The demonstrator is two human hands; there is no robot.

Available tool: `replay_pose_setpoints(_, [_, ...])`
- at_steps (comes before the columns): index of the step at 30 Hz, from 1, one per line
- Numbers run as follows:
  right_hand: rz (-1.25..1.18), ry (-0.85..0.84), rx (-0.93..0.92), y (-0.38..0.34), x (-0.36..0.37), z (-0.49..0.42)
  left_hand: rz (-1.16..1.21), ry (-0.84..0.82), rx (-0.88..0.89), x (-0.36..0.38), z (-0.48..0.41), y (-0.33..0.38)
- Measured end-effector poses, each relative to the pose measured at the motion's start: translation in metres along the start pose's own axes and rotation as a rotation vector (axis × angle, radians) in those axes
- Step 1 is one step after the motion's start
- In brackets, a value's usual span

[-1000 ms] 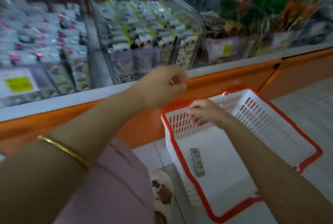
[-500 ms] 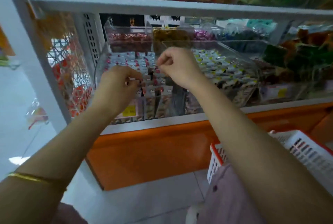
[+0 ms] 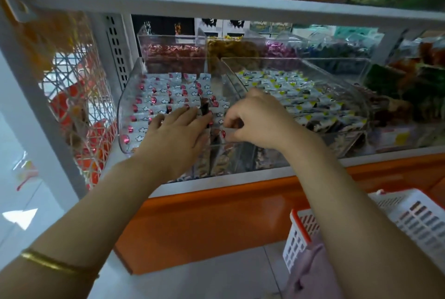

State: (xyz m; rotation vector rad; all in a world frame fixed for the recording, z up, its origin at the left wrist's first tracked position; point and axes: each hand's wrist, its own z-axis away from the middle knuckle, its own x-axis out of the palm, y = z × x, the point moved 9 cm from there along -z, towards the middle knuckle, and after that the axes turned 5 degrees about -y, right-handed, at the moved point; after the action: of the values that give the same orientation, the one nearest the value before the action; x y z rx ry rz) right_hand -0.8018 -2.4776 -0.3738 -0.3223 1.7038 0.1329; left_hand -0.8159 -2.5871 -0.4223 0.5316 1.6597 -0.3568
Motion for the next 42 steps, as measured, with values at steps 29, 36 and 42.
replay_pose_setpoints(29, [-1.810, 0.373, 0.170, 0.024, 0.003, 0.006, 1.670, 0.225, -0.258, -0.026, 0.021, -0.042])
replay_pose_setpoints(36, [-2.027, 0.254, 0.207, 0.016, 0.015, 0.001, 1.988, 0.272, -0.312, -0.016, 0.021, -0.053])
replay_pose_setpoints(42, [-2.085, 0.258, 0.193, 0.013, 0.016, 0.002, 1.600, 0.377, -0.364, -0.028, 0.031, -0.060])
